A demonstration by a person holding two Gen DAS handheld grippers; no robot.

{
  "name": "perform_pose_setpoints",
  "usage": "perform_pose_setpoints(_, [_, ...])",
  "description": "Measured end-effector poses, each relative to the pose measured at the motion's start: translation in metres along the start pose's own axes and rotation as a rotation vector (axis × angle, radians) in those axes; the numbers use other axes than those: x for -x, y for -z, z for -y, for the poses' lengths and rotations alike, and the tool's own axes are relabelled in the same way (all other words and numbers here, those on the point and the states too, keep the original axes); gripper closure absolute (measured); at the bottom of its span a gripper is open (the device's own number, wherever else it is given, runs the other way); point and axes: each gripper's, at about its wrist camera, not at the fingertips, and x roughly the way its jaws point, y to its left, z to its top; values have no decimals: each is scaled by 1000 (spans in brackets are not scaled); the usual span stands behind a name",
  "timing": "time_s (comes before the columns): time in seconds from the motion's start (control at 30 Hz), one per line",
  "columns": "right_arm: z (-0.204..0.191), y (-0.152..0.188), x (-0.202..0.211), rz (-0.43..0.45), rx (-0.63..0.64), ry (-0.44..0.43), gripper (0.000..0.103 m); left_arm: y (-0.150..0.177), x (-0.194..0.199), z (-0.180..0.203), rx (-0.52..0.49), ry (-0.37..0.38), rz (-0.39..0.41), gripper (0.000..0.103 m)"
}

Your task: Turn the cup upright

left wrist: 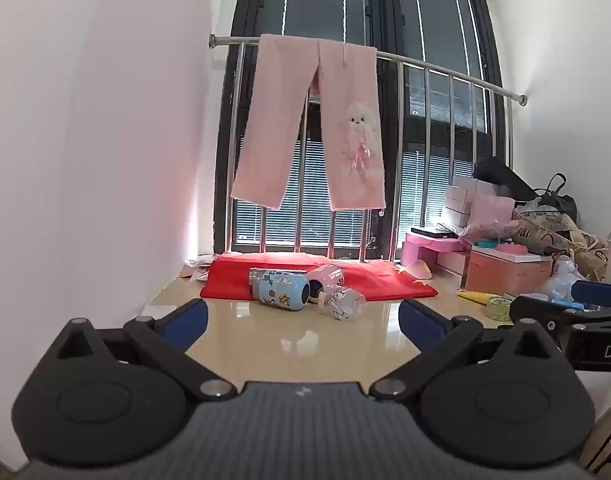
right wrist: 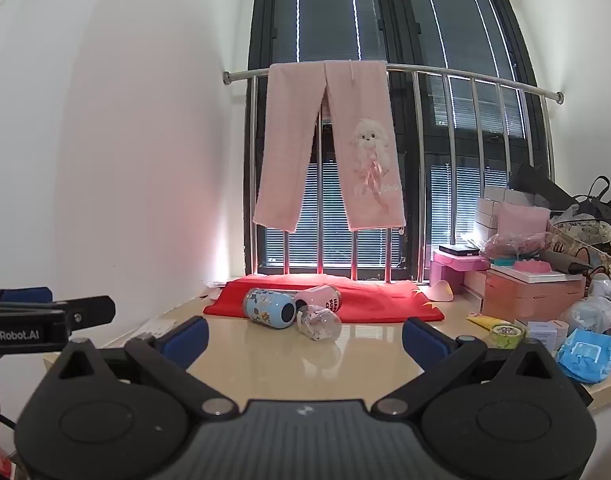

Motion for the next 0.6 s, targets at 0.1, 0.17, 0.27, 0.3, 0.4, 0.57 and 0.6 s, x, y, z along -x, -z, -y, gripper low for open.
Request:
perform_pose_setpoints(0.1, [0, 0, 0, 1, 5, 1, 0, 0, -1, -1, 3, 4, -6, 0])
perform_pose_setpoints(0.17, [0, 0, 0, 0, 6, 1, 0, -2, 3, 1, 3, 2, -7, 0])
perform_pose_setpoints(0.27, [0, 1, 1, -1, 5, 1, 0, -5, 6, 10, -6, 6, 0, 0])
perform_pose_setpoints(0.3, [0, 1, 1, -1, 5, 1, 0, -5, 5, 10, -5, 10, 1, 0])
perform_pose_setpoints(0.4, [0, 1, 0, -2, 5, 1, 0, -12, 5, 9, -5, 6, -3, 0])
perform_pose_setpoints(0.57, [1, 2, 0, -2, 5, 1, 0, -2, 3, -2, -9, 14, -3, 0])
perform_pose_setpoints(0.6, [1, 2, 0, -2, 5, 0, 0, -2, 3, -2, -8, 14, -4, 0])
